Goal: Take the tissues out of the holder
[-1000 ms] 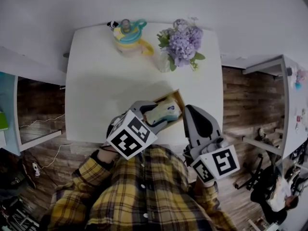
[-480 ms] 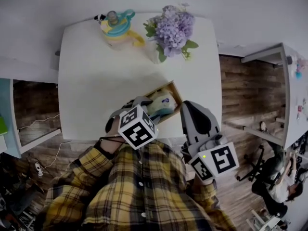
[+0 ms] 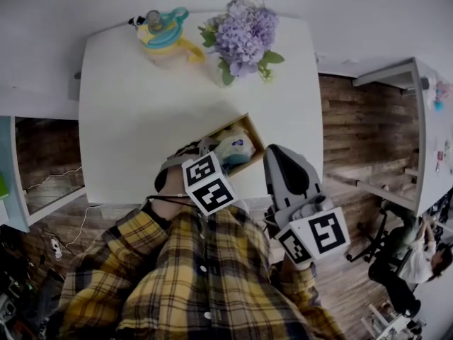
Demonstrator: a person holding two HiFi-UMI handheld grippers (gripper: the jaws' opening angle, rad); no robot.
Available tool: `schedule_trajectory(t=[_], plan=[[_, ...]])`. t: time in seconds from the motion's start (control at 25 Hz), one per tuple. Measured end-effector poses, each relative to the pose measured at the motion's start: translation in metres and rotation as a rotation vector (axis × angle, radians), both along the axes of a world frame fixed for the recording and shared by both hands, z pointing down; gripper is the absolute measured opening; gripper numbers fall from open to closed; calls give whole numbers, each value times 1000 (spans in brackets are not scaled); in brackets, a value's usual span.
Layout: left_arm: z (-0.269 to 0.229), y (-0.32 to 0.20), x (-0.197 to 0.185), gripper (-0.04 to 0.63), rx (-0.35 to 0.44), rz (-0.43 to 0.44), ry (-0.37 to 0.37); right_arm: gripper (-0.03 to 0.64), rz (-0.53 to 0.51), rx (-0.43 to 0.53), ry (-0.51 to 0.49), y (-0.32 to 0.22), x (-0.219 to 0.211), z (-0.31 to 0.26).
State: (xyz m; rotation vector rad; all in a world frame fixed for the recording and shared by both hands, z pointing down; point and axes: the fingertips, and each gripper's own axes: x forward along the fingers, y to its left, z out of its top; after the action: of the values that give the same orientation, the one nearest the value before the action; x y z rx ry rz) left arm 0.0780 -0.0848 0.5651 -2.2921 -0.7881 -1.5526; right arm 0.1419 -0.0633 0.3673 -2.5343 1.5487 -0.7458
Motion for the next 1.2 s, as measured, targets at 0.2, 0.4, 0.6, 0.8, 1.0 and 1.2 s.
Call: schedule_trajectory(t=[0.2,0.4,0.6,0.8,1.0,1.2], plan=[[2,3,1,210,26,28,8,11,-1,-2,-3,-1,0,1],[1,3,3,139,53,65,28,11,-3,-5,-3,0,2,1],[0,11,0,55,-4,50,15,11,-13,-4,0,-3,2,-1],[-1,11,-2,44,-40,24,10,11,-24,-4,0,-6,2,-1],[-2,11,-2,43,-48,19,4,11,-33,-9,-2,-6,0,0],[-9,11,-2,41,-65,9,9,11,-36,-13,9,-6,2,-4]])
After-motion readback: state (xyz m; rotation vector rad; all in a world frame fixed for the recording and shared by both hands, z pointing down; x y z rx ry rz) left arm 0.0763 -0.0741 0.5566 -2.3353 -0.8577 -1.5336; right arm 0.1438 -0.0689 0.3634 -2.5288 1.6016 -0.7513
